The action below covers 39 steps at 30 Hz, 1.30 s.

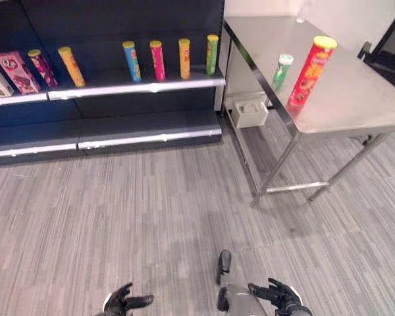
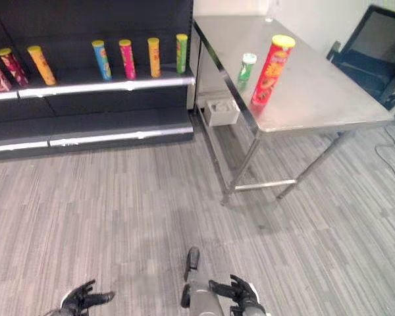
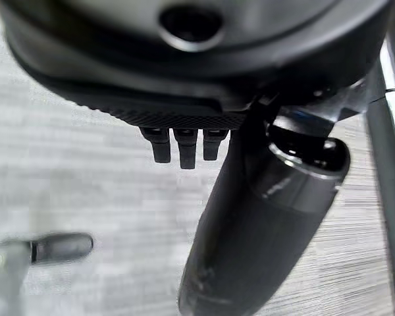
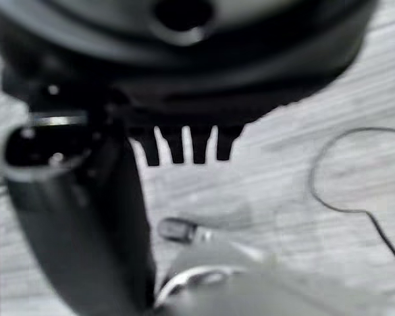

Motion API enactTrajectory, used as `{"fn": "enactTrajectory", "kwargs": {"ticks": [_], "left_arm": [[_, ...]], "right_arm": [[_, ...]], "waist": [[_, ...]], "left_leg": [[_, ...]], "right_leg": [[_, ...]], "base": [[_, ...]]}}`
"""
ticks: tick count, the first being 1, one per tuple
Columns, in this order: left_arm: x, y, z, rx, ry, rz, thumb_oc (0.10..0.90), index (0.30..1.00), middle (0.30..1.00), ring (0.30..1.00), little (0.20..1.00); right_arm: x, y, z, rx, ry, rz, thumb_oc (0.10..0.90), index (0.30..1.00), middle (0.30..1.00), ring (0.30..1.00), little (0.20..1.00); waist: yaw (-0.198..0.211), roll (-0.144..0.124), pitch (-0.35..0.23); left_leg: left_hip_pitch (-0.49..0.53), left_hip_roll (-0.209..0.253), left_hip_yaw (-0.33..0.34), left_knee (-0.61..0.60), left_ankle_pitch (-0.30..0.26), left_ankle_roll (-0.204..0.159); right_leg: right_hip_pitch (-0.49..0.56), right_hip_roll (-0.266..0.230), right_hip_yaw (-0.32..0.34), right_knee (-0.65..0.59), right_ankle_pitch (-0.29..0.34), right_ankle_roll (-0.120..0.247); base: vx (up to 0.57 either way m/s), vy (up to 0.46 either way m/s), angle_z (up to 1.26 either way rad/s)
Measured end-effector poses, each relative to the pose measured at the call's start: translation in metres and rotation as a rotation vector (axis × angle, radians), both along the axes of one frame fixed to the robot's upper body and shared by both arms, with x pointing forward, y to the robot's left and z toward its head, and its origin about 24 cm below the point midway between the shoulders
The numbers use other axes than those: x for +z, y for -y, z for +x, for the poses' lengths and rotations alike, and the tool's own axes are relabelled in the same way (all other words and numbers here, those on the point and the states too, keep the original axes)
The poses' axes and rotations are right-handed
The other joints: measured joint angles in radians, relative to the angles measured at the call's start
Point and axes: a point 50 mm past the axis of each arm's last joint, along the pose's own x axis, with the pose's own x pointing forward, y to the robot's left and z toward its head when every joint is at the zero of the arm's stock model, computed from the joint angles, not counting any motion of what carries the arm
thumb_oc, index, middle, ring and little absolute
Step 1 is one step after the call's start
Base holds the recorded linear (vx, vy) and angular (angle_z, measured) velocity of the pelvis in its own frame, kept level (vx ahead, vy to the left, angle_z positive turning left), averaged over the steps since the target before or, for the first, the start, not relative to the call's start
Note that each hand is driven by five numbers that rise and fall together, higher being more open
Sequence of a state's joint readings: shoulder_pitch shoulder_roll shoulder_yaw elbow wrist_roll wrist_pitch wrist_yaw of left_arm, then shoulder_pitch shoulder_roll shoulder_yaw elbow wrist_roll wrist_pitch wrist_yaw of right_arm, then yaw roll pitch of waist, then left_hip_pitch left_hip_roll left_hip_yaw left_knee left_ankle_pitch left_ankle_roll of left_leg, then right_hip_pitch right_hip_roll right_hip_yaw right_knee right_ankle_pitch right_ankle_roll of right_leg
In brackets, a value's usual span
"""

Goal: Put the goods on the table back onto the shelves and tidy them up.

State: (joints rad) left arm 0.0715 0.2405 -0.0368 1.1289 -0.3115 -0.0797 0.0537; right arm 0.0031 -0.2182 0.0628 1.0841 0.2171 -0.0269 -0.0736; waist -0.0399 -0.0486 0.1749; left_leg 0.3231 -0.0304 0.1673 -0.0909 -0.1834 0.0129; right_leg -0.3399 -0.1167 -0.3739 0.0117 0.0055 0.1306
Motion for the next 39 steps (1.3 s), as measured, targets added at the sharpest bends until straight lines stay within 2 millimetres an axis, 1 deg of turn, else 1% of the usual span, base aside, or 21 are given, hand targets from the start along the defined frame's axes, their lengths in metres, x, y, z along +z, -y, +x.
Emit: {"fn": "enactTrajectory", "kwargs": {"ticks": [2,3,5,7,8,10,11,13,14,15,18,20,23,24,25,28,32,33,34,37,39], "left_arm": [[-0.007,0.013,-0.015,-0.032,-0.063,-0.03,0.8,0.9,0.9,0.9,0.9],[-0.007,0.015,-0.011,-0.053,-0.057,-0.033,0.8,0.9,0.9,0.9,0.9],[-0.006,0.022,0.001,-0.069,-0.027,-0.057,0.8,0.9,0.9,0.9,0.9],[-0.005,0.025,0.006,-0.084,-0.014,-0.061,0.8,0.9,0.9,0.9,0.9],[0.0,0.026,0.019,-0.094,0.046,-0.058,0.8,0.9,0.9,0.9,0.9],[0.003,0.029,0.028,-0.096,0.088,-0.066,0.8,0.9,0.9,0.9,0.9],[0.007,0.029,0.039,-0.094,0.12,-0.067,0.8,0.9,0.9,0.9,0.9],[0.011,0.013,0.041,-0.035,0.137,-0.054,0.8,0.9,0.9,0.9,0.9],[0.012,0.007,0.041,-0.019,0.142,-0.039,0.8,0.9,0.9,0.9,0.9],[0.013,0.005,0.041,-0.007,0.144,-0.037,0.8,0.9,0.9,0.9,0.9],[0.01,0.012,0.038,-0.011,0.135,-0.056,0.8,0.9,0.9,0.9,0.9],[0.006,0.018,0.032,0.0,0.112,-0.073,0.8,0.9,0.9,0.9,0.9],[0.002,0.019,0.021,0.023,0.077,-0.079,0.8,0.9,0.9,0.9,0.9],[0.0,0.013,0.01,0.034,0.049,-0.063,0.8,0.9,0.9,0.9,0.9],[0.001,0.006,0.008,0.036,0.043,-0.045,0.8,0.9,0.9,0.9,0.9],[0.001,-0.006,0.002,0.038,0.011,-0.015,0.8,0.9,0.9,0.9,0.9],[0.006,-0.01,0.013,0.028,0.042,-0.001,0.8,0.9,0.9,0.9,0.9],[0.006,-0.012,0.013,0.028,0.045,0.004,0.8,0.9,0.9,0.9,0.9],[0.009,-0.015,0.019,0.024,0.057,0.015,0.8,0.9,0.9,0.9,0.9],[0.008,-0.016,0.017,0.02,0.049,0.014,0.8,0.9,0.9,0.9,0.9],[0.007,-0.015,0.014,0.019,0.039,0.007,0.8,0.9,0.9,0.9,0.9]], "right_arm": [[-0.001,0.014,-0.009,-0.047,-0.036,-0.025,0.8,0.9,0.9,0.9,0.9],[-0.001,0.017,-0.012,-0.046,-0.054,-0.033,0.8,0.9,0.9,0.9,0.9],[-0.001,0.025,-0.02,-0.053,-0.078,-0.052,0.8,0.9,0.9,0.9,0.9],[-0.001,0.029,-0.023,-0.057,-0.083,-0.062,0.8,0.9,0.9,0.9,0.9],[0.001,0.027,-0.02,-0.05,-0.06,-0.057,0.8,0.9,0.9,0.9,0.9],[0.004,0.027,-0.01,-0.025,-0.021,-0.068,0.8,0.9,0.9,0.9,0.9],[0.006,0.023,0.0,0.002,-0.006,-0.062,0.8,0.9,0.9,0.9,0.9],[0.003,0.002,0.01,0.035,-0.006,-0.017,0.8,0.9,0.9,0.9,0.9],[0.002,-0.003,0.012,0.038,0.002,-0.004,0.8,0.9,0.9,0.9,0.9],[0.001,-0.006,0.009,0.057,-0.005,-0.001,0.8,0.9,0.9,0.9,0.9],[0.002,-0.001,0.008,0.082,-0.012,-0.021,0.8,0.9,0.9,0.9,0.9],[0.001,0.006,0.003,0.103,-0.046,-0.049,0.8,0.9,0.9,0.9,0.9],[-0.003,0.015,-0.012,0.082,-0.105,-0.069,0.8,0.9,0.9,0.9,0.9],[-0.006,0.012,-0.02,0.078,-0.118,-0.063,0.8,0.9,0.9,0.9,0.9],[-0.008,0.007,-0.023,0.063,-0.119,-0.045,0.8,0.9,0.9,0.9,0.9],[-0.013,0.0,-0.035,0.027,-0.164,-0.019,0.8,0.9,0.9,0.9,0.9],[-0.017,0.005,-0.055,-0.052,-0.215,-0.011,0.8,0.9,0.9,0.9,0.9],[-0.016,0.006,-0.054,-0.059,-0.212,-0.013,0.8,0.9,0.9,0.9,0.9],[-0.017,0.009,-0.065,-0.095,-0.24,-0.02,0.8,0.9,0.9,0.9,0.9],[-0.016,0.021,-0.076,-0.248,-0.238,-0.015,0.8,0.9,0.9,0.9,0.9],[-0.012,0.034,-0.079,-0.299,-0.234,-0.037,0.8,0.9,0.9,0.9,0.9]], "waist": [[-0.01,0.065,-0.02],[-0.024,0.067,-0.02],[-0.025,0.056,-0.023],[-0.028,0.056,-0.023],[-0.029,0.028,-0.04],[-0.015,0.039,-0.035],[-0.001,0.045,-0.016],[0.034,-0.022,0.023],[0.037,-0.027,0.027],[0.038,-0.022,0.031],[0.039,0.026,0.039],[0.064,0.053,0.035],[0.087,0.096,0.026],[0.078,0.077,0.021],[0.077,0.052,0.018],[0.075,-0.009,-0.016],[0.051,0.004,-0.016],[0.057,0.005,-0.015],[0.032,0.001,-0.017],[0.024,-0.002,-0.021],[0.019,0.013,-0.007]], "left_leg": [[0.051,0.102,-0.021,0.012,-0.047,-0.047],[0.053,0.125,-0.058,0.039,-0.033,-0.066],[0.045,0.147,-0.083,0.124,0.039,-0.127],[0.026,0.171,-0.102,0.274,0.09,-0.2],[-0.212,0.173,-0.14,0.735,0.204,-0.283],[-0.419,0.176,-0.171,1.013,0.212,-0.266],[-0.541,0.193,-0.151,1.205,0.243,-0.197],[-0.634,0.195,-0.038,1.103,0.167,-0.087],[-0.66,0.206,-0.015,0.977,0.155,-0.068],[-0.669,0.211,0.01,0.692,0.169,-0.085],[-0.64,0.18,-0.019,0.247,0.233,-0.122],[-0.594,0.131,-0.204,-0.011,0.269,-0.152],[-0.555,0.131,-0.24,0.001,0.259,-0.147],[-0.523,0.119,-0.226,0.019,0.336,-0.09],[-0.501,0.094,-0.222,0.014,0.361,-0.074],[-0.464,0.041,-0.177,-0.002,0.391,-0.043],[-0.425,0.03,-0.145,-0.005,0.39,0.005],[-0.424,0.028,-0.138,-0.005,0.39,0.005],[-0.423,0.026,-0.119,-0.001,0.386,0.01],[-0.432,0.02,-0.06,0.006,0.364,0.007],[-0.441,0.019,-0.027,0.056,0.339,0.031]], "right_leg": [[0.008,0.066,-0.04,0.111,0.072,-0.068],[0.018,0.082,-0.026,0.135,0.083,-0.085],[0.084,0.099,-0.027,0.118,0.091,-0.179],[0.182,0.125,-0.031,0.061,0.07,-0.203],[0.258,0.133,-0.027,-0.02,0.065,-0.218],[0.276,0.156,0.0,-0.014,0.019,-0.266],[0.297,0.166,0.018,-0.018,0.007,-0.274],[0.378,0.15,0.078,-0.063,0.017,-0.266],[0.407,0.149,0.08,-0.08,0.01,-0.26],[0.452,0.15,0.088,-0.095,0.001,-0.246],[0.509,0.154,0.109,-0.104,-0.027,-0.202],[0.544,0.145,0.161,-0.104,-0.055,-0.168],[0.606,0.144,0.231,-0.103,-0.105,-0.129],[0.634,0.121,0.255,-0.086,-0.138,-0.089],[0.622,0.086,0.249,-0.055,-0.158,-0.063],[0.614,0.016,0.244,-0.037,-0.15,-0.051],[0.54,-0.012,0.256,0.069,-0.167,0.011],[0.522,-0.01,0.259,0.071,-0.174,0.015],[0.474,0.009,0.262,0.029,-0.148,-0.02],[0.435,-0.022,0.274,0.043,-0.15,-0.043],[0.422,-0.035,0.297,0.06,-0.142,-0.026]], "base": [[0.58,-0.065,0.13],[0.48,-0.131,0.59],[0.42,-0.169,0.46],[0.38,-0.24,0.09],[0.33,-0.271,-0.19],[0.26,-0.154,-0.33],[0.29,-0.02,-0.6],[0.25,0.054,-0.73],[0.3,0.177,-0.58],[0.32,0.226,-0.39],[0.38,0.228,-0.41],[0.28,0.155,-0.65],[0.19,0.191,-0.77],[0.27,0.311,-0.88],[0.18,0.236,-0.84],[0.12,0.21,-0.64],[0.04,0.209,-0.45],[0.0,0.218,-0.38],[-0.01,0.263,-0.22],[-0.03,0.12,-0.43],[-0.03,0.088,-0.76]]}}
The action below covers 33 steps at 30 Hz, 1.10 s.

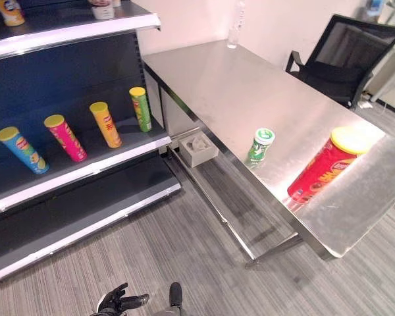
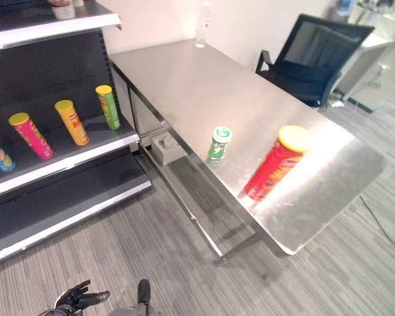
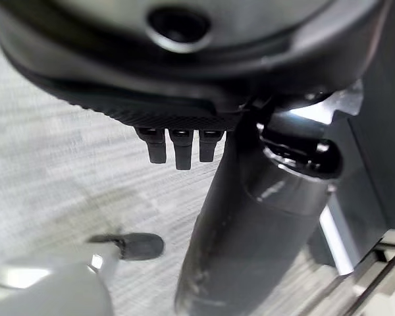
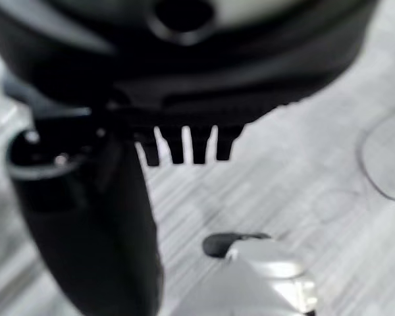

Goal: Put the goods on the table back onto the shelves and tidy them up.

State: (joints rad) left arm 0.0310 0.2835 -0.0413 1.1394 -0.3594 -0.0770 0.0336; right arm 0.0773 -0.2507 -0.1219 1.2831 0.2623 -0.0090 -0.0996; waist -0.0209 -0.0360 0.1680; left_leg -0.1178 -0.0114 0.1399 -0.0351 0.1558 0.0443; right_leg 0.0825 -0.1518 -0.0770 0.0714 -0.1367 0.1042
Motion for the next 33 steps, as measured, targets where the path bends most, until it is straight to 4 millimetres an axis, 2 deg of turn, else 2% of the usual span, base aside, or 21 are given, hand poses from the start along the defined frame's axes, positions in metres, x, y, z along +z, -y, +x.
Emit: {"fn": "enactTrajectory", "kwargs": {"ticks": [1,2,4,6,7,9,10,13,15,16,17,18,19,20,22,24,26,28,31,32,33], "left_arm": [[-0.001,-0.001,-0.007,0.018,-0.02,0.0,0.8,0.9,0.9,0.9,0.9],[-0.001,-0.005,-0.011,0.02,-0.036,0.01,0.8,0.9,0.9,0.9,0.9],[0.003,-0.015,-0.008,0.005,-0.032,0.041,0.8,0.9,0.9,0.9,0.9],[0.007,-0.015,0.006,-0.004,0.014,0.048,0.8,0.9,0.9,0.9,0.9],[0.009,-0.012,0.011,-0.012,0.039,0.042,0.8,0.9,0.9,0.9,0.9],[0.007,0.0,0.016,-0.027,0.06,0.014,0.8,0.9,0.9,0.9,0.9],[0.006,0.003,0.016,-0.033,0.059,0.006,0.8,0.9,0.9,0.9,0.9],[-0.001,0.018,0.007,-0.054,0.031,-0.027,0.8,0.9,0.9,0.9,0.9],[-0.005,0.028,0.002,-0.083,0.012,-0.04,0.8,0.9,0.9,0.9,0.9],[-0.005,0.034,-0.002,-0.089,0.018,-0.06,0.8,0.9,0.9,0.9,0.9],[-0.005,0.035,-0.004,-0.102,0.021,-0.07,0.8,0.9,0.9,0.9,0.9],[-0.005,0.035,-0.005,-0.106,0.02,-0.07,0.8,0.9,0.9,0.9,0.9],[-0.006,0.035,-0.01,-0.134,0.014,-0.074,0.8,0.9,0.9,0.9,0.9],[-0.006,0.037,-0.01,-0.165,0.006,-0.074,0.8,0.9,0.9,0.9,0.9],[-0.006,0.033,-0.017,-0.181,-0.012,-0.073,0.8,0.9,0.9,0.9,0.9],[-0.007,0.028,-0.024,-0.188,-0.036,-0.064,0.8,0.9,0.9,0.9,0.9],[-0.007,0.018,-0.034,-0.182,-0.073,-0.042,0.8,0.9,0.9,0.9,0.9],[-0.008,0.018,-0.033,-0.184,-0.073,-0.041,0.8,0.9,0.9,0.9,0.9],[-0.007,0.016,-0.03,-0.186,-0.066,-0.034,0.8,0.9,0.9,0.9,0.9],[-0.007,0.016,-0.036,-0.18,-0.079,-0.034,0.8,0.9,0.9,0.9,0.9],[-0.006,0.015,-0.033,-0.182,-0.066,-0.032,0.8,0.9,0.9,0.9,0.9]], "right_arm": [[0.004,0.013,0.001,-0.087,0.026,-0.023,0.8,0.9,0.9,0.9,0.9],[0.008,0.019,0.007,-0.143,0.074,-0.041,0.8,0.9,0.9,0.9,0.9],[0.014,0.031,0.01,-0.22,0.131,-0.072,0.8,0.9,0.9,0.9,0.9],[0.021,0.047,0.002,-0.359,0.158,-0.133,0.8,0.9,0.9,0.9,0.9],[0.029,0.059,0.003,-0.423,0.218,-0.178,0.8,0.9,0.9,0.9,0.9],[0.062,0.095,0.015,-0.419,0.366,-0.332,0.8,0.9,0.9,0.9,0.9],[0.075,0.106,0.019,-0.416,0.418,-0.368,0.8,0.9,0.9,0.9,0.9],[0.142,0.138,0.055,-0.335,0.699,-0.536,0.8,0.9,0.9,0.9,0.9],[0.204,0.145,0.091,-0.211,0.934,-0.635,0.8,0.9,0.9,0.9,0.9],[0.265,0.134,0.12,-0.061,1.174,-0.684,0.8,0.9,0.9,0.9,0.9],[0.298,0.123,0.133,0.033,1.326,-0.702,0.8,0.9,0.9,0.9,0.9],[0.304,0.121,0.136,0.05,1.353,-0.705,0.8,0.9,0.9,0.9,0.9],[0.354,0.102,0.153,0.195,1.588,-0.726,0.8,0.9,0.9,0.9,0.9],[0.378,0.094,0.159,0.269,1.711,-0.737,0.8,0.9,0.9,0.9,0.9],[0.406,0.079,0.171,0.336,1.873,-0.711,0.8,0.9,0.9,0.9,0.9],[0.42,0.066,0.182,0.426,1.925,-0.665,0.8,0.9,0.9,0.9,0.9],[0.422,0.045,0.191,0.54,1.984,-0.548,0.8,0.9,0.9,0.9,0.9],[0.419,0.039,0.195,0.534,2.027,-0.458,0.8,0.9,0.9,0.9,0.9],[0.411,0.041,0.2,0.511,2.003,-0.396,0.8,0.9,0.9,0.9,0.9],[0.405,0.045,0.201,0.502,1.977,-0.394,0.8,0.9,0.9,0.9,0.9],[0.39,0.055,0.21,0.552,1.82,-0.4,0.8,0.9,0.9,0.9,0.9]], "waist": [[-0.003,-0.001,0.007],[-0.007,0.01,0.014],[-0.034,-0.006,0.023],[-0.049,-0.024,0.014],[-0.049,-0.02,0.013],[-0.068,-0.005,0.008],[-0.076,-0.001,0.004],[-0.102,0.027,-0.015],[-0.109,0.045,-0.028],[-0.107,0.054,-0.034],[-0.1,0.055,-0.039],[-0.099,0.054,-0.041],[-0.082,0.047,-0.057],[-0.067,0.04,-0.072],[-0.032,0.014,-0.094],[-0.013,-0.01,-0.109],[0.012,-0.048,-0.125],[0.026,-0.05,-0.128],[0.034,-0.045,-0.126],[0.042,-0.044,-0.126],[0.032,-0.046,-0.126]], "left_leg": [[0.048,0.01,0.049,-0.055,0.006,-0.017],[0.063,0.029,0.078,-0.062,-0.001,-0.009],[0.075,0.031,0.101,-0.062,-0.012,-0.008],[0.076,0.032,0.102,-0.062,-0.013,-0.01],[0.079,0.035,0.115,-0.062,-0.016,-0.014],[0.091,0.039,0.139,-0.062,-0.019,-0.025],[0.096,0.039,0.139,-0.062,-0.02,-0.027],[0.107,0.045,0.153,-0.062,-0.019,-0.04],[0.118,0.056,0.156,-0.062,-0.018,-0.048],[0.13,0.063,0.155,-0.062,-0.019,-0.054],[0.133,0.068,0.153,-0.062,-0.018,-0.056],[0.132,0.069,0.152,-0.062,-0.018,-0.056],[0.133,0.074,0.144,-0.062,-0.015,-0.06],[0.134,0.075,0.141,-0.057,-0.011,-0.056],[0.13,0.073,0.124,-0.057,-0.01,-0.058],[0.129,0.07,0.121,-0.06,-0.01,-0.058],[0.119,0.05,0.095,-0.062,-0.018,-0.055],[0.12,0.04,0.09,-0.062,-0.021,-0.052],[0.113,0.026,0.076,-0.062,-0.022,-0.05],[0.106,0.021,0.069,-0.062,-0.02,-0.051],[0.106,0.018,0.066,-0.062,-0.02,-0.052]], "right_leg": [[-0.034,0.0,-0.014,0.031,0.032,0.03],[-0.043,0.0,-0.063,0.049,0.049,0.048],[-0.046,-0.009,-0.14,0.018,0.05,0.047],[-0.026,-0.002,-0.135,-0.029,0.074,0.047],[-0.018,0.002,-0.128,-0.052,0.085,0.042],[0.025,0.012,-0.109,-0.133,0.137,0.041],[0.041,0.015,-0.11,-0.157,0.145,0.034],[0.049,0.02,-0.107,-0.172,0.151,0.027],[0.059,0.029,-0.108,-0.172,0.151,0.021],[0.067,0.037,-0.109,-0.171,0.151,0.017],[0.071,0.042,-0.111,-0.171,0.151,0.017],[0.073,0.043,-0.112,-0.171,0.15,0.017],[0.079,0.049,-0.117,-0.165,0.149,0.017],[0.075,0.051,-0.117,-0.164,0.148,0.017],[0.086,0.051,-0.138,-0.164,0.144,0.016],[0.085,0.049,-0.141,-0.164,0.138,0.021],[0.093,0.034,-0.166,-0.164,0.131,0.025],[0.096,0.025,-0.168,-0.165,0.13,0.026],[0.096,0.012,-0.184,-0.164,0.129,0.027],[0.099,0.011,-0.193,-0.164,0.128,0.03],[0.1,0.008,-0.2,-0.164,0.128,0.03]], "base": [[-0.04,0.07,-1.23],[0.01,0.039,-1.34],[0.07,0.049,-0.54],[0.08,0.019,-0.08],[0.06,-0.002,-0.32],[0.09,-0.004,-0.36],[0.06,-0.006,-0.16],[0.05,-0.004,-0.13],[0.05,-0.028,-0.07],[0.06,-0.025,0.0],[0.04,-0.023,0.01],[0.01,-0.009,0.09],[0.01,-0.007,0.12],[0.0,-0.005,0.2],[0.01,-0.006,0.2],[0.0,-0.004,0.18],[0.01,-0.008,0.35],[0.0,-0.015,0.14],[-0.03,-0.015,0.16],[-0.06,-0.027,0.22],[-0.03,-0.015,0.17]]}}
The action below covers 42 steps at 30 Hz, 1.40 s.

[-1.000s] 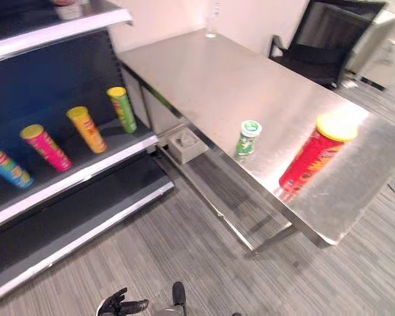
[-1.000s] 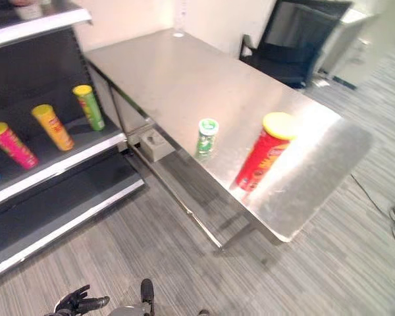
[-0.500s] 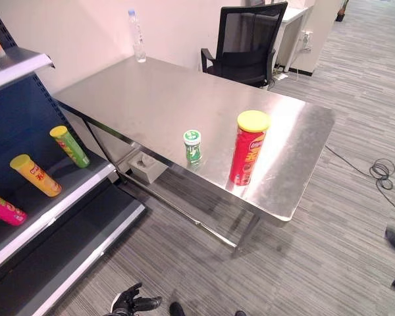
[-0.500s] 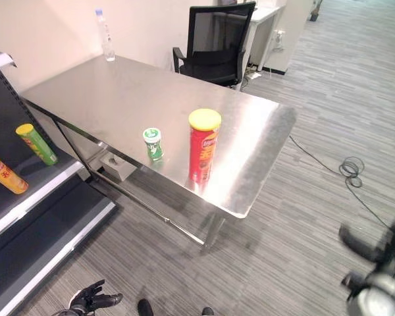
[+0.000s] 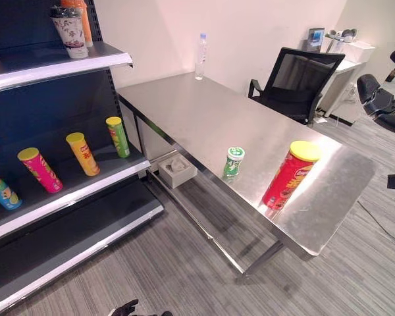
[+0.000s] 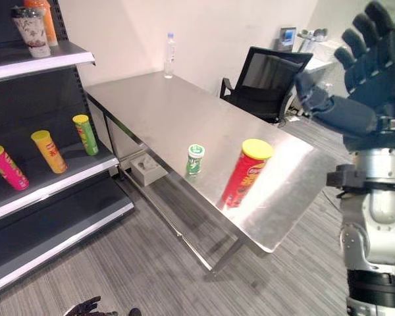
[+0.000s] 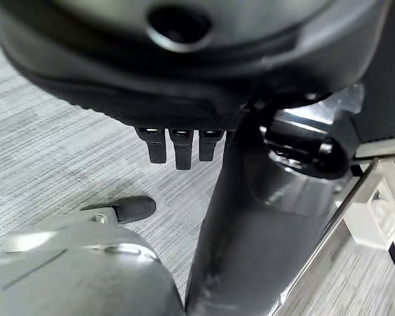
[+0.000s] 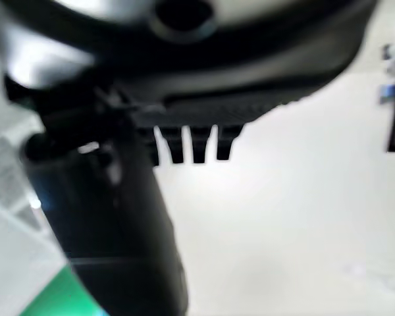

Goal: Put the goods on the table back onto the shelves and tidy them up.

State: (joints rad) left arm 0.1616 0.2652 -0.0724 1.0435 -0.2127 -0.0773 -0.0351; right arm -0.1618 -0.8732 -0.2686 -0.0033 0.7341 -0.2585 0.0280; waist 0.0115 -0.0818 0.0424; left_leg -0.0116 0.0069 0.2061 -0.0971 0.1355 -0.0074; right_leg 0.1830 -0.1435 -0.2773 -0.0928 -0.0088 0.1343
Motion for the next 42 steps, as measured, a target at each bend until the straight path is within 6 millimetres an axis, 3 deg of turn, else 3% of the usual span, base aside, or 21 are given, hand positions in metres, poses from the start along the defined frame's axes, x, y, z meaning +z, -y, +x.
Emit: {"fn": "enactTrajectory", "kwargs": {"ticks": [5,7,11,19,23,28,32,42], "left_arm": [[0.001,-0.002,0.001,0.008,0.013,-0.007,0.8,0.9,0.9,0.9,0.9],[0.002,-0.003,0.002,0.016,0.018,-0.012,0.8,0.9,0.9,0.9,0.9],[0.002,-0.005,0.004,0.016,0.024,-0.008,0.8,0.9,0.9,0.9,0.9],[0.003,-0.005,0.005,0.022,0.03,-0.012,0.8,0.9,0.9,0.9,0.9],[0.003,-0.005,0.005,0.025,0.031,-0.009,0.8,0.9,0.9,0.9,0.9],[0.003,-0.005,0.006,0.027,0.031,0.0,0.8,0.9,0.9,0.9,0.9],[0.003,-0.005,0.006,0.026,0.034,0.0,0.8,0.9,0.9,0.9,0.9],[0.005,-0.004,0.01,0.022,0.051,-0.002,0.8,0.9,0.9,0.9,0.9]], "right_arm": [[-0.053,0.009,-0.007,0.05,-0.382,-0.111,0.8,0.9,0.9,0.9,0.9],[-0.063,0.01,-0.01,0.074,-0.446,-0.123,0.8,0.9,0.9,0.9,0.9],[-0.06,0.006,-0.008,0.123,-0.447,-0.142,0.8,0.9,0.9,0.9,0.9],[-0.061,0.003,-0.005,0.147,-0.425,-0.11,0.8,0.9,0.9,0.9,0.9],[-0.068,0.004,-0.005,0.077,-0.369,-0.004,0.8,0.9,0.9,0.9,0.9],[-0.062,0.006,-0.001,-0.049,-0.278,0.069,0.8,0.9,0.9,0.9,0.9],[-0.062,0.001,0.003,-0.05,-0.262,0.092,0.8,0.9,0.9,0.9,0.9],[-0.069,-0.007,0.006,0.003,-0.235,0.2,0.8,0.9,0.9,0.9,0.9]], "waist": [[0.001,-0.008,0.014],[-0.003,-0.009,0.025],[-0.023,-0.017,0.047],[-0.024,-0.02,0.053],[-0.022,-0.017,0.057],[-0.023,-0.001,0.068],[-0.021,0.003,0.071],[0.035,-0.001,0.072]], "left_leg": [[-0.01,-0.002,-0.016,0.0,0.001,-0.001],[-0.01,-0.002,-0.016,0.001,0.001,-0.001],[-0.008,-0.001,-0.017,0.002,0.001,-0.001],[-0.008,-0.001,-0.019,0.0,0.0,0.0],[-0.008,-0.003,-0.023,0.0,0.0,0.0],[-0.005,-0.004,-0.024,0.001,0.001,0.0],[0.0,-0.003,-0.025,0.003,0.003,0.004],[0.001,-0.006,-0.033,0.0,0.0,0.0]], "right_leg": [[0.0,0.002,-0.022,0.0,-0.003,0.002],[0.0,0.002,-0.022,0.0,-0.004,0.002],[0.001,0.002,-0.022,0.0,-0.005,0.004],[0.002,0.003,-0.021,0.0,-0.006,0.005],[0.004,0.002,-0.023,0.0,-0.007,0.003],[0.008,0.002,-0.025,0.0,-0.008,0.002],[0.013,0.003,-0.026,0.0,-0.009,0.001],[0.018,0.003,-0.035,0.0,-0.009,0.001]], "base": [[-0.02,-0.022,0.11],[0.0,0.0,0.0],[0.0,0.0,0.0],[0.0,0.0,0.0],[0.0,0.0,0.0],[0.0,0.0,0.0],[0.0,0.0,0.0],[0.0,-0.001,0.01]]}}
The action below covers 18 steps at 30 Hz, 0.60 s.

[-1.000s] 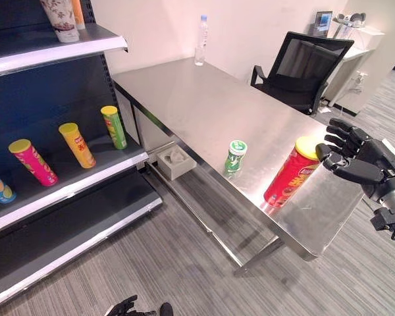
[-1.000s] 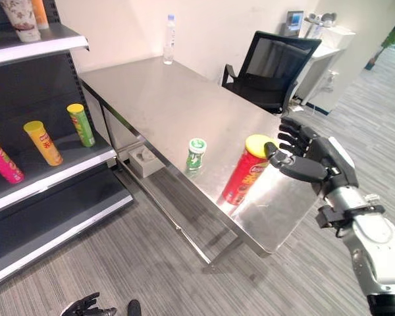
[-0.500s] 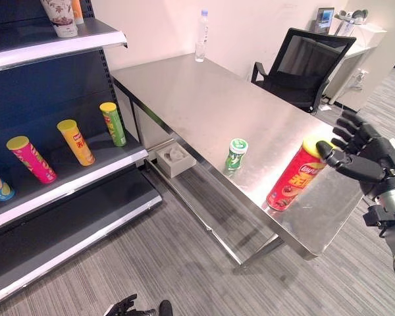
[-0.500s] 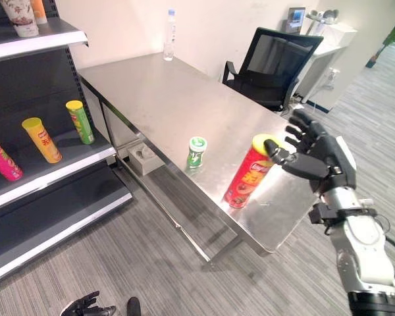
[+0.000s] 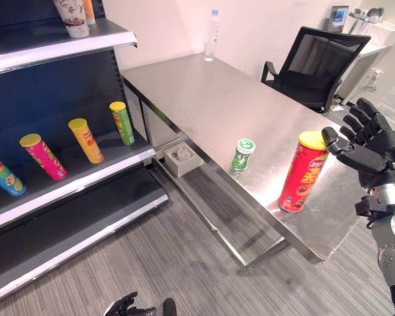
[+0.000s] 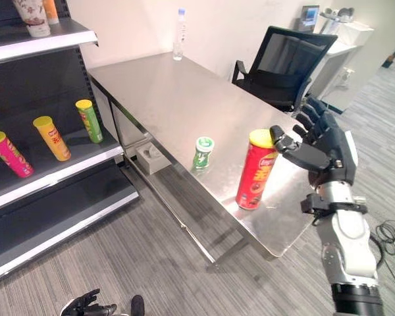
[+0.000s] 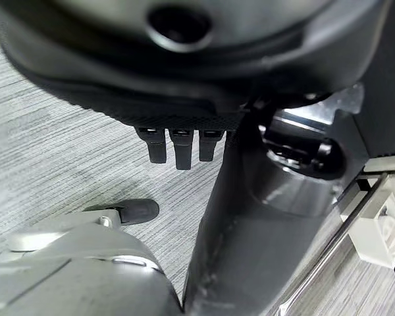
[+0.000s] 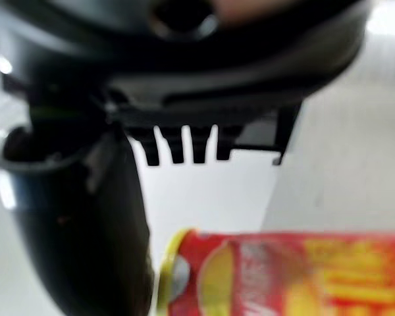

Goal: Put the goods on the table back onto the shelves and tidy them up.

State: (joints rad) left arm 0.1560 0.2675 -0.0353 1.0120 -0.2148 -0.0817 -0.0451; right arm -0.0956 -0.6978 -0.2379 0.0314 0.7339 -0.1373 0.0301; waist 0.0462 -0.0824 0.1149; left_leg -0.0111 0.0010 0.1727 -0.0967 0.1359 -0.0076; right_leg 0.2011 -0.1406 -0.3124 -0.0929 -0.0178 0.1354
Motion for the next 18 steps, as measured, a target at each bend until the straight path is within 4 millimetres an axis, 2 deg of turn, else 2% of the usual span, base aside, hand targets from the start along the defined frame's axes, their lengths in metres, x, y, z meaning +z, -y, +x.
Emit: {"fn": "enactTrajectory", "kwargs": {"ticks": [14,18], "left_arm": [[0.0006,-0.0013,0.0008,0.002,0.004,0.003,0.8,0.9,0.9,0.9,0.9],[0.0007,-0.0016,0.0006,0.002,0.004,0.003,0.8,0.9,0.9,0.9,0.9]], "right_arm": [[0.0001,-0.0017,0.0002,0.017,0.015,0.019,0.8,0.9,0.9,0.9,0.9],[0.0069,-0.0074,-0.0006,0.045,0.043,0.006,0.8,0.9,0.9,0.9,0.9]], "waist": [[-0.003,-0.007,0.003],[-0.008,-0.006,0.003]], "left_leg": [[-0.003,-0.002,-0.011,0.0,0.002,0.001],[-0.003,-0.002,-0.011,0.0,0.002,0.001]], "right_leg": [[0.002,0.0,-0.013,0.0,0.0,0.0],[0.002,0.0,-0.013,0.0,-0.001,0.0]], "base": [[0.0,-0.002,0.02],[0.0,0.0,0.0]]}}
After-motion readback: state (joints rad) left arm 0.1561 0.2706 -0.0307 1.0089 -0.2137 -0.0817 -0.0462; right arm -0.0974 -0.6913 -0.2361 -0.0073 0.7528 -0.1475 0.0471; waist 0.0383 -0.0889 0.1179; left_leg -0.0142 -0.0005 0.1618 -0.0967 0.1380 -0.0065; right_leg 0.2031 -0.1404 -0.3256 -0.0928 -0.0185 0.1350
